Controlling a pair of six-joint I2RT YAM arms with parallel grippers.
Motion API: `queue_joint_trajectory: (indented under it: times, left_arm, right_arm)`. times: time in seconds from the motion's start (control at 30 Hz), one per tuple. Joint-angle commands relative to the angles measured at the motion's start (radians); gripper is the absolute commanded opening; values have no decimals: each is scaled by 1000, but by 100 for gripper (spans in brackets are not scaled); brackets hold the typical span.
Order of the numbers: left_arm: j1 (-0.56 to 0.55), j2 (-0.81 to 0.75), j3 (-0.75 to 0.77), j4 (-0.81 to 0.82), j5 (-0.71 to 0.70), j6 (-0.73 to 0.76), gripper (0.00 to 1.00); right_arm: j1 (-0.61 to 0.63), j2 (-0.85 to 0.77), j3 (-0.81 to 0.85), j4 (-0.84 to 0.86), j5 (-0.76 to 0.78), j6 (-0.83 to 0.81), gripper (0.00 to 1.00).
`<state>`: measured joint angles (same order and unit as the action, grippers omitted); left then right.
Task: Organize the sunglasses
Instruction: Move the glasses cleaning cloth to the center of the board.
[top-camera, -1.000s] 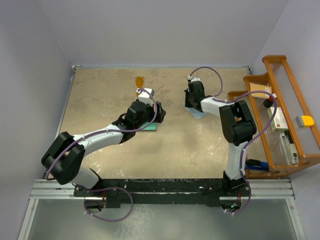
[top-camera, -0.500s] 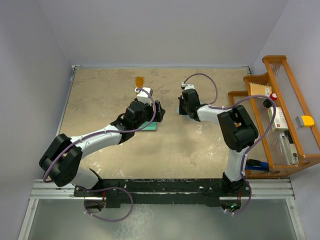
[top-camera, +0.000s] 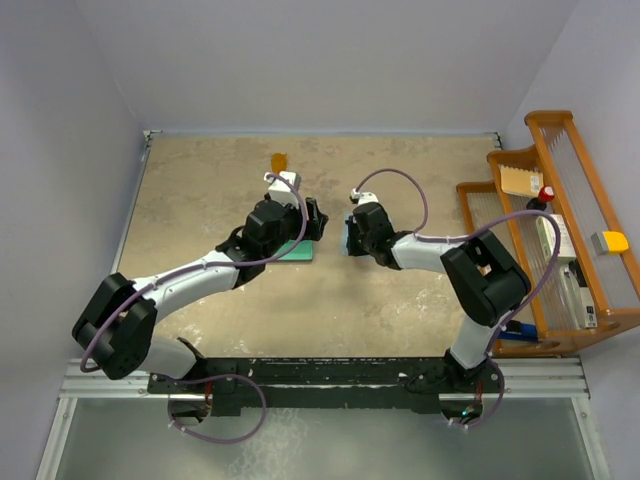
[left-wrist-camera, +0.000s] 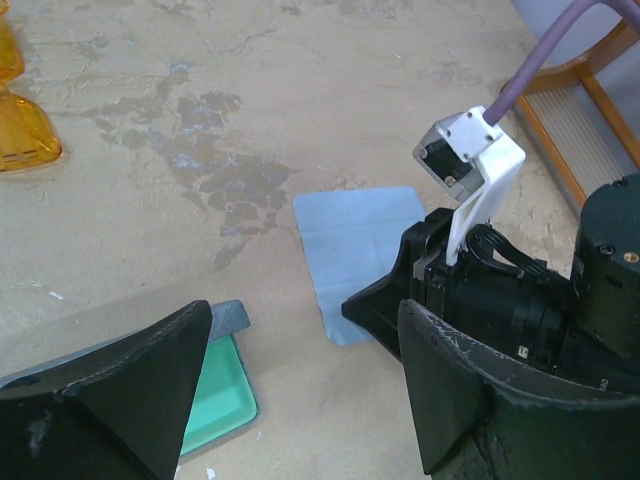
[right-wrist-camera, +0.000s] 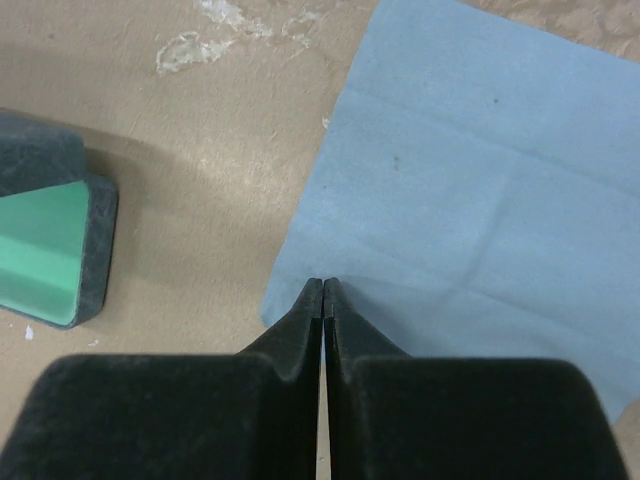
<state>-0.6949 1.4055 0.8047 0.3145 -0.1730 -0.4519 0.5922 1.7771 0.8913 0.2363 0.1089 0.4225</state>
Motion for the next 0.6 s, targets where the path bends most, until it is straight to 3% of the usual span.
queue_joint_trajectory:
  times: [0.0,0.43,0.57]
  left_arm:
    - [6,-42,-8,32,-11,6,73]
    - [7,-33,-11,40,5,-11,73]
    - [7,-32,-6,27,2,-8,73]
  right_arm:
    - [21,2,-88,-118,-34,48,0]
    - [50,-61,-135,-92,-25,54,0]
    - [51,-105,-112,-114,-3,51,7]
